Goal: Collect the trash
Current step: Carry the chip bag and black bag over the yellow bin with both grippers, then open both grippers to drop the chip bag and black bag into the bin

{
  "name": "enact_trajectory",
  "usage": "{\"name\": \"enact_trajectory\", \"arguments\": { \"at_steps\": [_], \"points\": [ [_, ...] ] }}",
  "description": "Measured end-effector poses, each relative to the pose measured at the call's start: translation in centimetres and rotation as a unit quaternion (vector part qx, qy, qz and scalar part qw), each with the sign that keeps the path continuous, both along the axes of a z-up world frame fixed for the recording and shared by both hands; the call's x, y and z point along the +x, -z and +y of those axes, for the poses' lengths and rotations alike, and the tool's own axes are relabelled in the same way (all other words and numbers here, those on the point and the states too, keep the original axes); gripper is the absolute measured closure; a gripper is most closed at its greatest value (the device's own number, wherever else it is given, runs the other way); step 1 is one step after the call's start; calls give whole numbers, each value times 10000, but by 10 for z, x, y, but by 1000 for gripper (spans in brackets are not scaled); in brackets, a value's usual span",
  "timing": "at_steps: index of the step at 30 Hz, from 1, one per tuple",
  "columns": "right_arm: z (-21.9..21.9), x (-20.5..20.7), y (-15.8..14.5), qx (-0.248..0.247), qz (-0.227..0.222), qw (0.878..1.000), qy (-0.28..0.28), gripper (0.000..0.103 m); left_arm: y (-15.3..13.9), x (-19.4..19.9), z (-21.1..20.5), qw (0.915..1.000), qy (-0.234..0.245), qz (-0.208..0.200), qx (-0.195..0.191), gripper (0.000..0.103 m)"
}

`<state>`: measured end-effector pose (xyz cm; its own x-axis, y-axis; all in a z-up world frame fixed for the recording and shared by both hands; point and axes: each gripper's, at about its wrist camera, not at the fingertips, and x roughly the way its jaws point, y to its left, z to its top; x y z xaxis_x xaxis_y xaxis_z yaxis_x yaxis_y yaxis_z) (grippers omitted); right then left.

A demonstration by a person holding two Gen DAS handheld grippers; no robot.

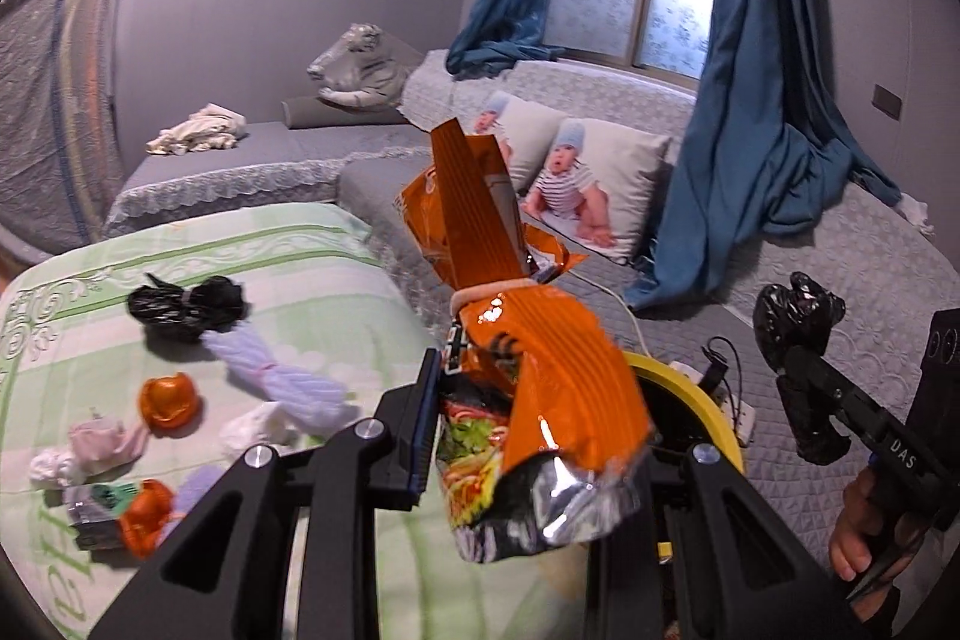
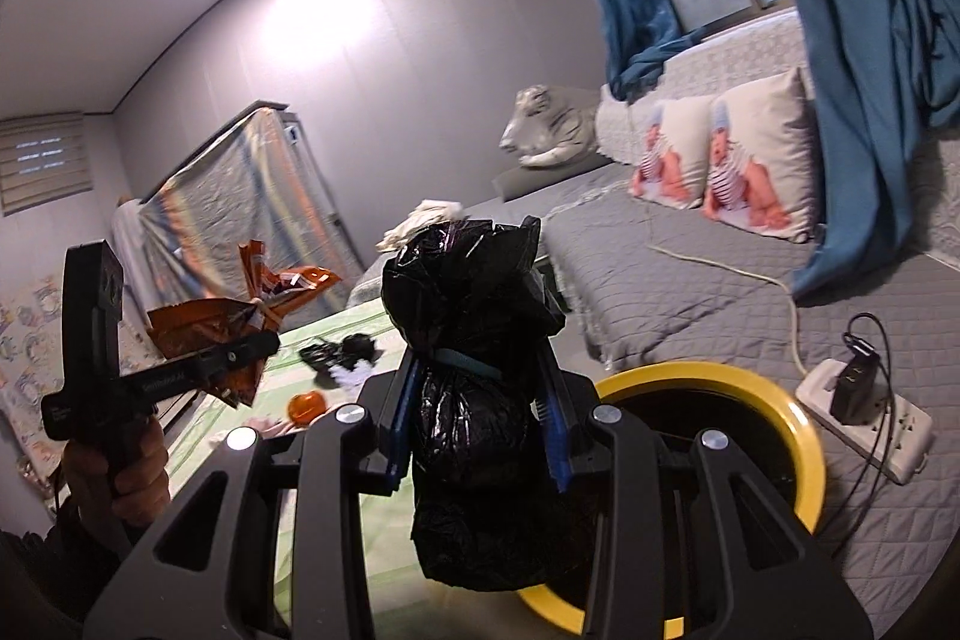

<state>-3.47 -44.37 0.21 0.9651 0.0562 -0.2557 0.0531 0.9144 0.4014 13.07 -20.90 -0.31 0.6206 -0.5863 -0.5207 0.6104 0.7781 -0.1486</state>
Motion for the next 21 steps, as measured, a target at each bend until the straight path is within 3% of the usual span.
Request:
{"name": "enact_trajectory", "arguments": {
  "at_steps": [4,9,21],
  "points": [
    [-11,3,9,129,79,9995,292,70,15,5,-21,9998,120,126,-22,78],
    [-25,12,22,238,306,9978,530,70,43,17,-53,9977,348,574,-87,78],
    [-54,27,57,533,809,9902,1009,70,77,24,-95,9937,717,854,148,77]
  ]
}}
